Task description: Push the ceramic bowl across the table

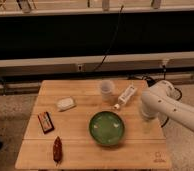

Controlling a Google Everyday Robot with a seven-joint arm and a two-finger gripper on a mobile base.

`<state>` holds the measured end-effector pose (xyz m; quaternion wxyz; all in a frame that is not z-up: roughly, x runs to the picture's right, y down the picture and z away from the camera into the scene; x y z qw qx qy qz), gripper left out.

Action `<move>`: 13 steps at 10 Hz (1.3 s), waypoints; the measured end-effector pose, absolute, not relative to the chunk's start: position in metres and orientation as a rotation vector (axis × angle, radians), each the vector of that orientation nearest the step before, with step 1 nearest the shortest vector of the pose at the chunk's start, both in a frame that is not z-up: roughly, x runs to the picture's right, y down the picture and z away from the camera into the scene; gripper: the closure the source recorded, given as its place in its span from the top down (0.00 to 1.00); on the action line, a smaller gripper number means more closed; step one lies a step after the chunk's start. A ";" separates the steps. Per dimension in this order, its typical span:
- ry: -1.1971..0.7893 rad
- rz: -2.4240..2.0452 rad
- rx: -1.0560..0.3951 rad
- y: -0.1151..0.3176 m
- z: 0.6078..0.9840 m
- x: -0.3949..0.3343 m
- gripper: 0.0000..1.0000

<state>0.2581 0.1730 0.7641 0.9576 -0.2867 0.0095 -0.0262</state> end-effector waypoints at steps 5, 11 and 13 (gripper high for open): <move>0.016 -0.072 -0.581 0.176 0.773 0.257 0.80; 0.011 -0.089 -0.582 0.182 0.783 0.256 0.77; 0.007 -0.096 -0.581 0.183 0.786 0.253 0.66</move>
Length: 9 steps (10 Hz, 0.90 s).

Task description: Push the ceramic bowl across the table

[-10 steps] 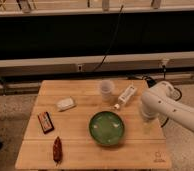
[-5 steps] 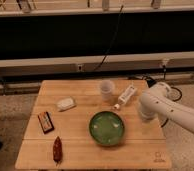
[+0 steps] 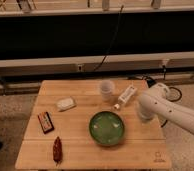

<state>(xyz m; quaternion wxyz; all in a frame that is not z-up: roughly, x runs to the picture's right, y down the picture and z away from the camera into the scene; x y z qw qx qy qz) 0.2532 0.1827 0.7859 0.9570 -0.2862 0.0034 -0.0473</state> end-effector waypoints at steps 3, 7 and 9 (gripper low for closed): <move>0.004 -0.108 -0.580 0.184 0.791 0.252 0.64; -0.010 -0.124 -0.585 0.187 0.798 0.248 0.27; -0.016 -0.130 -0.588 0.188 0.802 0.245 0.10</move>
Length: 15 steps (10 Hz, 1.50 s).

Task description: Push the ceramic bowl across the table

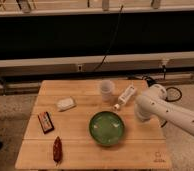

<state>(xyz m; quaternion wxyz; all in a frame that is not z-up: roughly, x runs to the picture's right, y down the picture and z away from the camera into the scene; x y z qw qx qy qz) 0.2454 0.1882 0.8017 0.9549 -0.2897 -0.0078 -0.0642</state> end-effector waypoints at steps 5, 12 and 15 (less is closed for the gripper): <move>-0.033 -0.182 -0.615 0.195 0.812 0.219 0.04; -0.065 -0.304 -0.659 0.200 0.821 0.163 0.04; -0.078 -0.345 -0.670 0.200 0.822 0.141 0.04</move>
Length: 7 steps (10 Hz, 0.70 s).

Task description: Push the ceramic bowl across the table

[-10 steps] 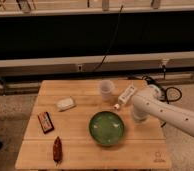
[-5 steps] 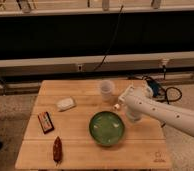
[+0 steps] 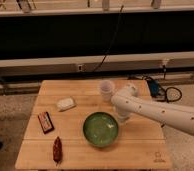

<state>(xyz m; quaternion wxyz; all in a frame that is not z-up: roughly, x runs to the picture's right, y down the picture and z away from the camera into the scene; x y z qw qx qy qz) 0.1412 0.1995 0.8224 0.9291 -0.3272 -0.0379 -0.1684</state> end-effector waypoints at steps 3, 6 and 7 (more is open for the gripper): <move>-0.099 -0.398 -0.681 0.197 0.822 0.113 0.04; -0.113 -0.436 -0.691 0.199 0.818 0.102 0.04; -0.119 -0.446 -0.693 0.201 0.815 0.098 0.04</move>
